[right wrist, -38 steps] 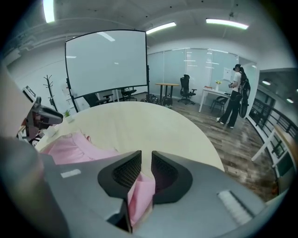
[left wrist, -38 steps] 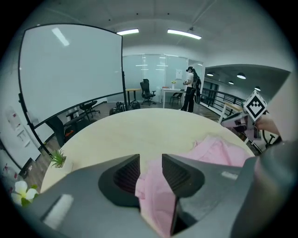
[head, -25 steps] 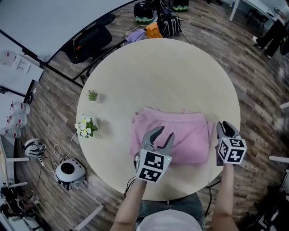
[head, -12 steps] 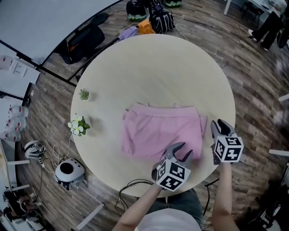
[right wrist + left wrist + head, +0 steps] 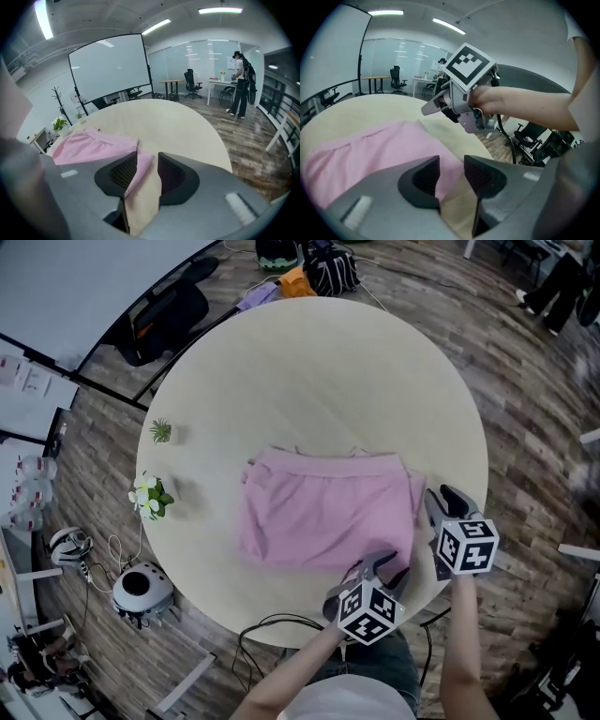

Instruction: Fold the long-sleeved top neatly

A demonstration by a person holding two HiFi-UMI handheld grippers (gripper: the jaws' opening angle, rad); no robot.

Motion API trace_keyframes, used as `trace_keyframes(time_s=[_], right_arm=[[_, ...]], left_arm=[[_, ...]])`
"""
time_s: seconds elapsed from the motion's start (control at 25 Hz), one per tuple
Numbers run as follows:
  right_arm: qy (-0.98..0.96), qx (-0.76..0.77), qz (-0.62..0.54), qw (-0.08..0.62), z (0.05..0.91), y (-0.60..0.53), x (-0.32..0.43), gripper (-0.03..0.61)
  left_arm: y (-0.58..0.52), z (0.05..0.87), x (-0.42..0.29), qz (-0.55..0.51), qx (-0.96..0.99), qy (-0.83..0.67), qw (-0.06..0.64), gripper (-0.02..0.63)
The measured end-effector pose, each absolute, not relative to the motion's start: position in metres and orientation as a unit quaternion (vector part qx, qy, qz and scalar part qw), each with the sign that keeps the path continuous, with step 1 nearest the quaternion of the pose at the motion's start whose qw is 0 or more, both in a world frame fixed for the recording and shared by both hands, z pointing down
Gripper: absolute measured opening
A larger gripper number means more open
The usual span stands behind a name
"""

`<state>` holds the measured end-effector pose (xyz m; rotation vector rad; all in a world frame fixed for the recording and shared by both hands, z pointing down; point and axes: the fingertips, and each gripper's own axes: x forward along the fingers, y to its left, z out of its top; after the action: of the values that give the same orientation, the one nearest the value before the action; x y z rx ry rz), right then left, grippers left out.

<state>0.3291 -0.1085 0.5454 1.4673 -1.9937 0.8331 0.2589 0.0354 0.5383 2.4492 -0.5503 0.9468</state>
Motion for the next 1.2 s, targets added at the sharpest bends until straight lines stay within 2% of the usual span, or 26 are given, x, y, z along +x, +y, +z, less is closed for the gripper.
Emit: trace_keyframes(time_s=[0.44, 0.68, 0.84, 0.92, 1.04, 1.2], right_arm=[[-0.742, 0.519, 0.345, 0.247, 0.563, -0.112, 0.318, 0.217], [-0.746, 0.497, 0.369, 0.247, 0.574, -0.119, 0.299, 0.307], [-0.743, 0.482, 0.379, 0.269, 0.589, -0.119, 0.292, 0.303], [-0.742, 0.482, 0.369, 0.285, 0.593, -0.118, 0.293, 0.281], [-0.746, 0.485, 0.342, 0.303, 0.595, -0.118, 0.296, 0.233], [-0.753, 0.480, 0.323, 0.315, 0.597, -0.117, 0.297, 0.207]], left_arm=[[0.059, 0.574, 0.277, 0.386, 0.877, -0.170, 0.229, 0.164], [0.061, 0.586, 0.279, 0.403, 0.871, -0.178, 0.217, 0.172], [0.060, 0.586, 0.281, 0.407, 0.870, -0.183, 0.208, 0.172], [0.059, 0.586, 0.281, 0.410, 0.870, -0.186, 0.201, 0.163], [0.056, 0.587, 0.278, 0.409, 0.870, -0.195, 0.193, 0.115], [0.054, 0.588, 0.277, 0.406, 0.872, -0.198, 0.191, 0.100]])
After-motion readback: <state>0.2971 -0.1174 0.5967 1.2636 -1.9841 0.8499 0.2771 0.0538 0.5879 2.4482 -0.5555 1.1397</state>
